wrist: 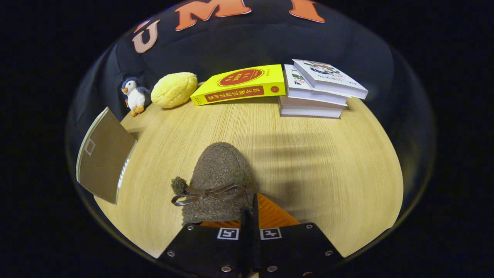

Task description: Open the storage box then place both shoes into the box .Put the left shoe in first, then the right shoe, with the right side of both shoes facing outward in a uniform manner.

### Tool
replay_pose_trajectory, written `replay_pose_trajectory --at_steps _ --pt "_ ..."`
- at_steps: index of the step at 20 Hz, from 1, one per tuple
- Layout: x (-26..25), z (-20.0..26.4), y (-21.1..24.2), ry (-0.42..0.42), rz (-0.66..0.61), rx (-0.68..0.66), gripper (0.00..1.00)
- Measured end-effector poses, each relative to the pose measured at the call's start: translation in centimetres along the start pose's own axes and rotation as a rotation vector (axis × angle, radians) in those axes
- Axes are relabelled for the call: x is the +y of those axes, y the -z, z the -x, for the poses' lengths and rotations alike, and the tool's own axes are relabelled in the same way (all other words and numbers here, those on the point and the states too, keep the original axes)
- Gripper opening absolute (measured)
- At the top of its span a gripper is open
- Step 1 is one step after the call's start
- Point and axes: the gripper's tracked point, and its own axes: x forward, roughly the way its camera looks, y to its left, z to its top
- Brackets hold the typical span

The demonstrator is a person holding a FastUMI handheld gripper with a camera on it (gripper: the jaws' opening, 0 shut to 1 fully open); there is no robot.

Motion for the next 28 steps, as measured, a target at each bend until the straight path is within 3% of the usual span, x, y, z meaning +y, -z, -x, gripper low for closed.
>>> replay_pose_trajectory --at_steps 6,15,28 --pt "4.9 4.5 -4.4 0.001 -0.028 -0.085 0.05" --pt "18.3 10.0 -10.8 -0.028 0.017 -0.179 0.05" --pt "37.5 8.4 -10.8 -0.121 0.128 -0.116 0.05"
